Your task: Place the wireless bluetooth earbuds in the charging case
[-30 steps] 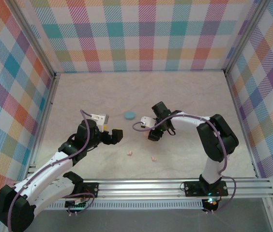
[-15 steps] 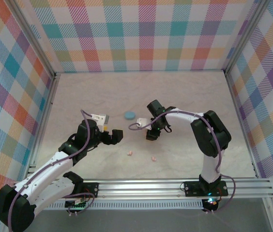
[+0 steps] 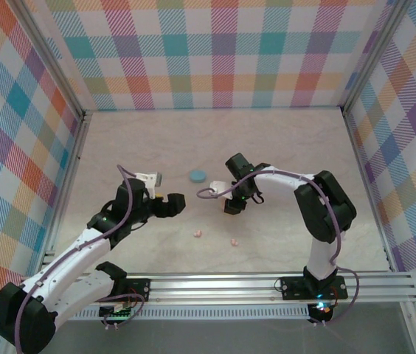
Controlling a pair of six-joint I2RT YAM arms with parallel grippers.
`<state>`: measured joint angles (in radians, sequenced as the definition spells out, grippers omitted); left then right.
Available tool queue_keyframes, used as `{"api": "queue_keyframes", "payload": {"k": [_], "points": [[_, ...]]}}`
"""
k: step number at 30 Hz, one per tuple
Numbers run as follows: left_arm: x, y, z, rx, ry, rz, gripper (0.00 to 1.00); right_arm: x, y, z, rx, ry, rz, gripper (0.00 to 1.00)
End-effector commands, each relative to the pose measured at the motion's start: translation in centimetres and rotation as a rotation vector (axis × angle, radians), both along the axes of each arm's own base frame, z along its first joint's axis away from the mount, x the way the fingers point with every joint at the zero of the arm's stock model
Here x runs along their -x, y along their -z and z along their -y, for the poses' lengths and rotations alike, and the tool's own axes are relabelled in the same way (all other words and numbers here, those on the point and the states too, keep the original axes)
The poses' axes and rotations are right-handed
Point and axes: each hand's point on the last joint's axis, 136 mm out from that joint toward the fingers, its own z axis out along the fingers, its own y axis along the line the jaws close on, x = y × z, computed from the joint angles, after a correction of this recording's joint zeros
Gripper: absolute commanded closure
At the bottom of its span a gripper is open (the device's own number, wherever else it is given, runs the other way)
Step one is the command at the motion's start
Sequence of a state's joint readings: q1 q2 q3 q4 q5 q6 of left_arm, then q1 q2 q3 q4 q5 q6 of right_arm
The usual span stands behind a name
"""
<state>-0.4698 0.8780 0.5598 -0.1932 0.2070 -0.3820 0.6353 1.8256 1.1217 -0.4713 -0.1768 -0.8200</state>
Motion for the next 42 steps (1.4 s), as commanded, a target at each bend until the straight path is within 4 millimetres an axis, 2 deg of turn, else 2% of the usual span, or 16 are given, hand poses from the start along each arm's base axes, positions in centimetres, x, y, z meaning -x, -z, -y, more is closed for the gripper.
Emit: {"api": "queue_keyframes", "payload": {"k": [1,5,9,14,20,24,35,37,42], "points": [[0.3,-1.7,0.8,0.134,-0.004,-0.073,0.08,0.6,-3.9,-1.1,-0.098,0.013,0.011,0.68],[0.7,-2.8,2.2,0.278,0.041,-0.123,0.13,0.8,-8.3,-2.3,-0.226,0.041,0.044,0.64],[0.8,-4.9,4.5,0.403,0.141,-0.158,0.19,1.6,-12.9,-3.1,-0.353,0.045,0.054,0.64],[0.3,-6.9,6.8,0.508,0.238,-0.189,0.25,3.1,-16.3,-3.7,-0.438,0.024,0.026,0.65],[0.3,-8.5,9.8,0.545,0.348,-0.225,0.29,4.3,-17.8,-4.0,-0.458,-0.007,0.009,0.66],[0.0,-8.6,10.6,0.540,0.361,-0.232,0.29,4.8,-18.5,-4.2,-0.465,-0.022,0.004,0.66],[0.6,-6.6,13.0,0.497,0.410,-0.323,0.31,5.0,-20.0,-4.3,-0.496,-0.032,0.035,0.65],[0.6,-6.5,13.3,0.495,0.415,-0.332,0.34,5.0,-20.2,-4.3,-0.501,-0.035,0.044,0.65],[0.6,-6.6,13.6,0.499,0.425,-0.345,0.47,5.0,-20.1,-4.2,-0.496,-0.033,0.052,0.65]]}}
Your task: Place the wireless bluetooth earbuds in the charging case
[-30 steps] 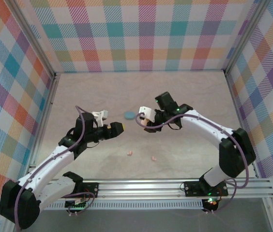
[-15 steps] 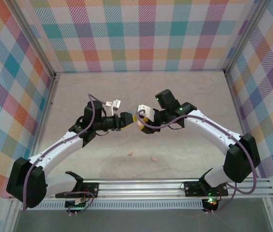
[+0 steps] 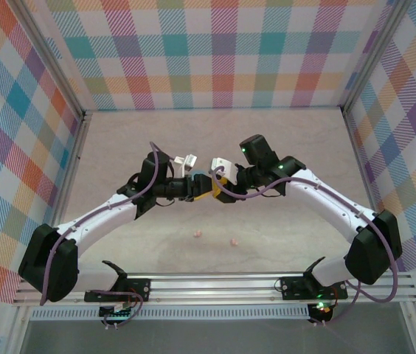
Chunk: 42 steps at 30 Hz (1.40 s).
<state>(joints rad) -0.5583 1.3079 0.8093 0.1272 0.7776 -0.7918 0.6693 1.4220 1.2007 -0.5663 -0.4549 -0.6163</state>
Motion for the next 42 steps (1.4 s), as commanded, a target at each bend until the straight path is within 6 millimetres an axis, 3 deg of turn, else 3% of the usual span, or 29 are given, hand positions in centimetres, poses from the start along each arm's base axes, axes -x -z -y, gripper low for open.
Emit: {"api": "queue_keyframes", "payload": {"k": [1,11,16,26,32,36,42], "points": [[0.2,-1.0,0.6,0.014,0.033,0.011,0.50,0.5,-1.8,-0.5,-0.046,-0.023,0.022,0.65],[-0.3,-1.4,0.3,0.021,-0.019,0.006,0.74,-1.1,-1.6,-0.5,-0.051,0.049,0.063,0.62],[-0.6,-1.5,0.2,0.028,-0.043,0.004,0.81,-1.8,-2.0,-0.4,-0.052,0.088,0.086,0.47],[-2.4,-2.1,-1.9,0.013,-0.157,0.017,0.89,-2.2,-4.5,1.6,-0.152,0.275,0.090,0.31],[-3.6,-2.3,-4.5,0.007,-0.269,0.043,0.89,-3.5,-6.4,3.3,-0.235,0.457,-0.038,0.28],[-4.1,-3.1,-5.5,0.026,-0.313,0.064,0.89,-5.5,-7.2,4.6,-0.316,0.674,-0.209,0.22],[-4.6,-4.7,-6.0,0.084,-0.355,0.093,0.90,-5.8,-6.9,2.3,-0.402,0.706,-0.613,0.24]]}}
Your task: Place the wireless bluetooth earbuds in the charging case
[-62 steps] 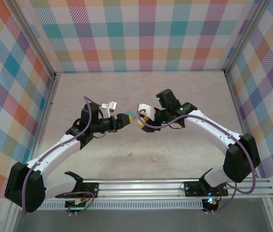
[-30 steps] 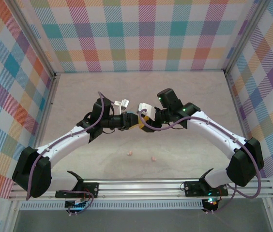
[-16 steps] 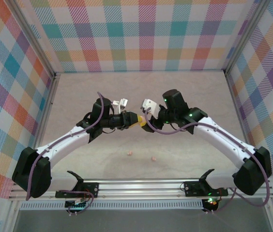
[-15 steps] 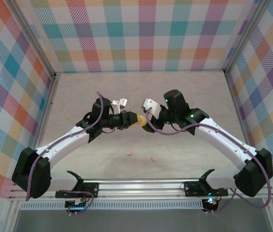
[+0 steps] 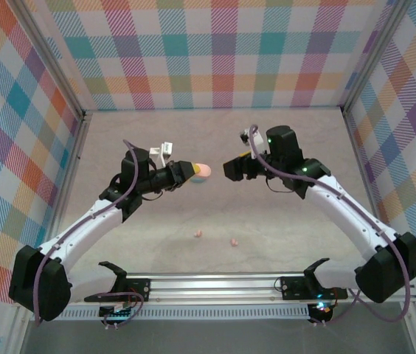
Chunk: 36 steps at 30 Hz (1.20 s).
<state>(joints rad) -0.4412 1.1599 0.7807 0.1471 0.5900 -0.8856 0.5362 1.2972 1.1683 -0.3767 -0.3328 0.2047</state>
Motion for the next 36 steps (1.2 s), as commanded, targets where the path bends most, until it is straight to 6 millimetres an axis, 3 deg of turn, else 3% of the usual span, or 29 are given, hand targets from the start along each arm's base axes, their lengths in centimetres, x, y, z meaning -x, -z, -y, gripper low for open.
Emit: {"api": "queue_keyframes", "payload": {"k": [1,4,15,25,36], "points": [[-0.4,-1.3,-0.6,0.062,-0.041,0.030,0.90,0.5,-1.4,-2.5,-0.203,-0.018,-0.248,0.25],[-0.6,-1.6,-0.6,0.109,-0.060,0.032,0.90,0.9,-2.2,-4.1,-0.314,-0.089,-0.320,0.26],[-0.8,-3.0,-0.3,0.172,-0.057,0.059,0.91,0.4,-3.0,-6.4,-0.501,-0.135,-0.508,0.29],[-1.1,-5.1,-0.4,0.214,-0.070,0.103,0.91,1.5,-1.4,-6.8,-0.535,-0.167,-0.641,0.34],[-1.3,-4.9,-0.1,0.245,-0.065,0.089,0.92,1.6,-2.1,-7.2,-0.591,-0.210,-0.680,0.51]]}}
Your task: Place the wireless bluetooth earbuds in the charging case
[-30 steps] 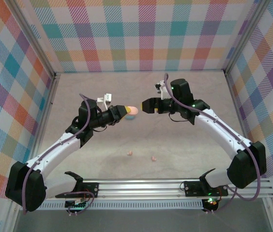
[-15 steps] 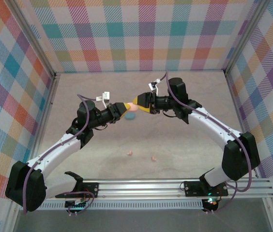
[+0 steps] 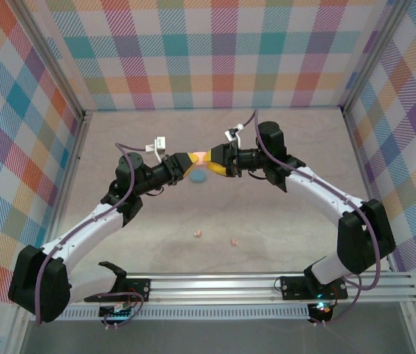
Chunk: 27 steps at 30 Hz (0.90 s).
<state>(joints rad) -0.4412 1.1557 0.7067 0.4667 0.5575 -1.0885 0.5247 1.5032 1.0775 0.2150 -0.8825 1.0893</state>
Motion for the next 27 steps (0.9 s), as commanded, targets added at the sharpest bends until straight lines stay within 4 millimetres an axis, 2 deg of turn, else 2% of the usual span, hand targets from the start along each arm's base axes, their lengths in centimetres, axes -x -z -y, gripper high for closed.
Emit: {"api": "queue_keyframes", "payload": {"k": [1,8,17,24,27], "points": [[-0.2,-1.4,-0.1,0.042,-0.003,0.031,0.92,0.2,-0.8,-0.4,-0.052,-0.036,0.009,0.51],[-0.2,-0.9,0.0,0.065,0.001,0.009,0.93,0.0,-0.6,-0.6,-0.064,-0.045,-0.002,0.52],[0.1,0.8,0.9,0.033,0.043,-0.040,0.92,0.1,-0.9,-0.9,-0.089,-0.072,0.007,0.75],[0.2,1.5,0.9,-0.025,0.049,-0.044,0.90,0.4,-1.2,-0.8,-0.089,-0.078,0.007,0.83],[0.3,1.5,0.8,-0.064,0.048,-0.025,0.84,0.3,-1.2,-0.7,-0.086,-0.072,0.003,0.85]]}}
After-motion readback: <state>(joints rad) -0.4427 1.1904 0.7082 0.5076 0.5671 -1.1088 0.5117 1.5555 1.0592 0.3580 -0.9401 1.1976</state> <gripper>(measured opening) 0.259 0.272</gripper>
